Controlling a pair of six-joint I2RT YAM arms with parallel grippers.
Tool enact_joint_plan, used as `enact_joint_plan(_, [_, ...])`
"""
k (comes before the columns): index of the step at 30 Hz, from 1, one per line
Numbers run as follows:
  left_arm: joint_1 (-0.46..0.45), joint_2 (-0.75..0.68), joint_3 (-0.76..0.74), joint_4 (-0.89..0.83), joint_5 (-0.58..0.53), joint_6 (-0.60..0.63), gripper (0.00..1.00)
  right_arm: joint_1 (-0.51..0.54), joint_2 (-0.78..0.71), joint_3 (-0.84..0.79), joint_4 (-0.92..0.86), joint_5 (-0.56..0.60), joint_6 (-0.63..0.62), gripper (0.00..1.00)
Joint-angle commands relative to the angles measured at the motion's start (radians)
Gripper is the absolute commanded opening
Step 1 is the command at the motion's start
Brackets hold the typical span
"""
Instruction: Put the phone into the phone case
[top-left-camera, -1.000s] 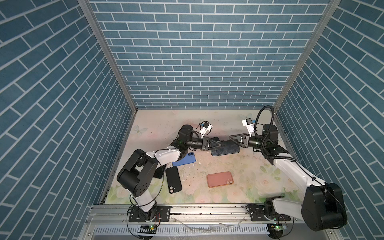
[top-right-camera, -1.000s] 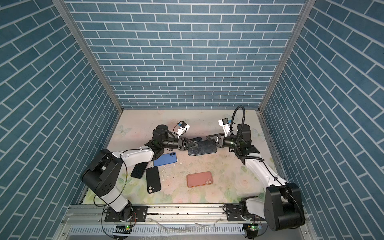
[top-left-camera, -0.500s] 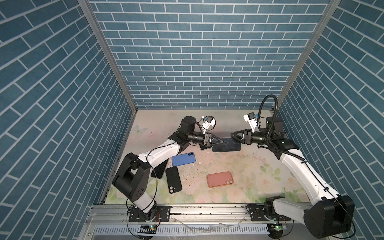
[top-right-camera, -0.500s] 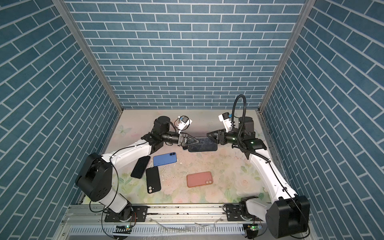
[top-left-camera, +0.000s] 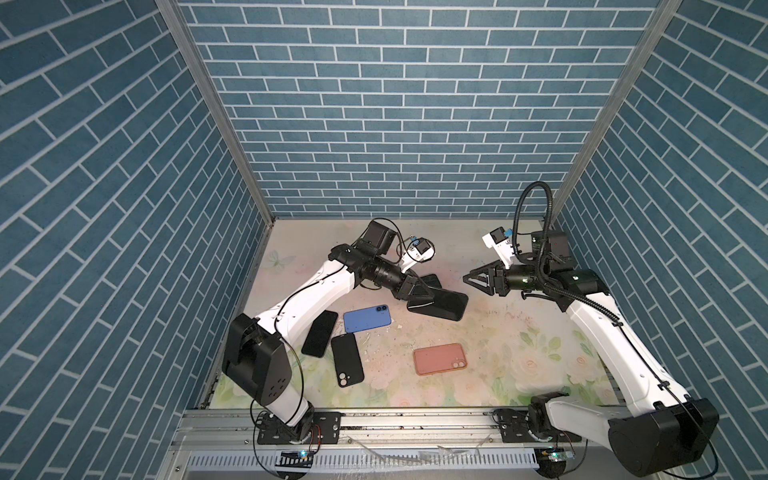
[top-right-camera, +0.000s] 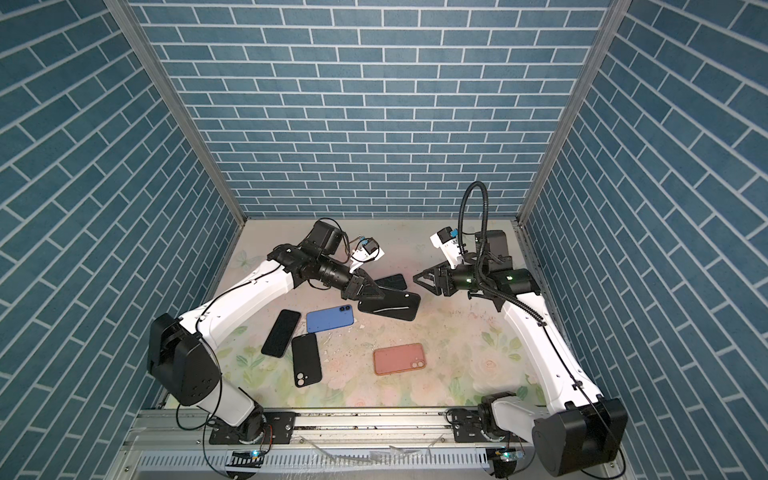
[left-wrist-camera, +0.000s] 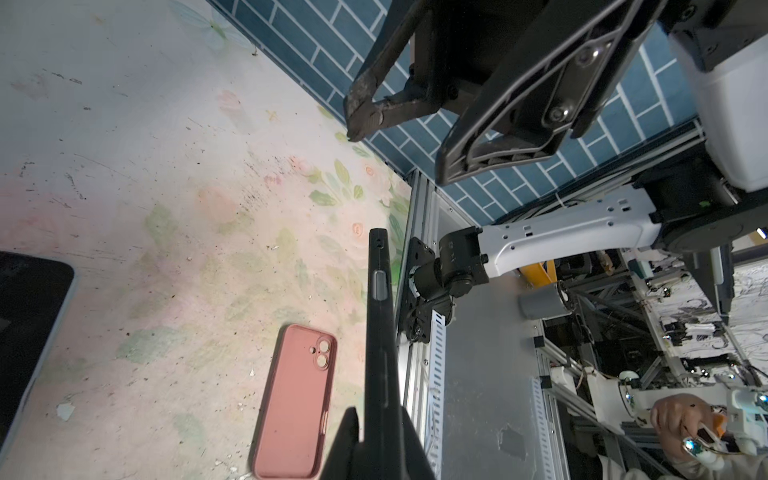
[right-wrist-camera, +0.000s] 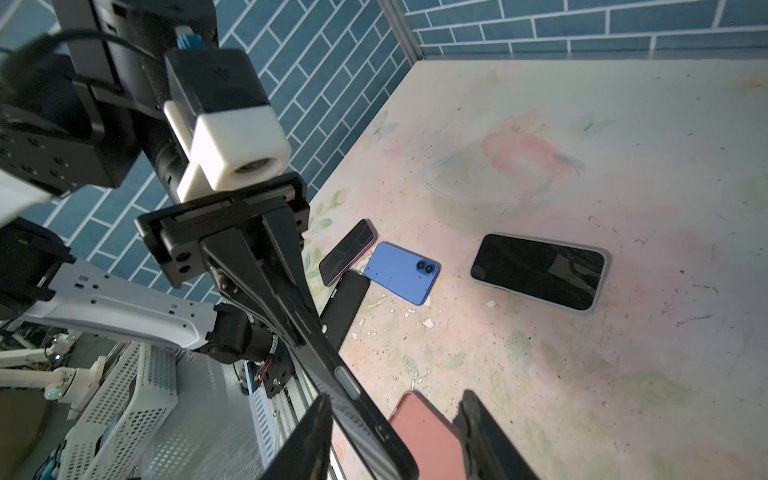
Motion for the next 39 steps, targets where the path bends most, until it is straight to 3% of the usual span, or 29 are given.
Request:
enact_joint_plan(1, [0.003,0.044,0.056,-0.127,0.029,0.136,0.00,0.017,0.032,-0.028,-0.065,-0.099,-0.188,0.51])
enact_joint_plan(6, [0.003,0.072,0.082,-0.142,0.043,0.154,0.00,0.031,0.110,-0.027,-0.072,-0.181,-0.244,0.50])
enact_joint_plan(16, [0.001,0.059,0.054,-0.120,0.039,0.275,0.00,0.089,0.214,-0.013,-0.118,-0.180,-0.301,0.46])
enact_joint_plan(24, [0.002,-0.062,-0.119,0.015,-0.039,0.460,0.00,0.089,0.151,-0.078,-0.006,-0.201,-0.234,0.43])
enact_joint_plan(39, [0.001,-0.028,-0.082,-0.008,-0.022,0.552,0.00,0.147,0.146,-0.095,-0.025,-0.184,-0.251,0.45])
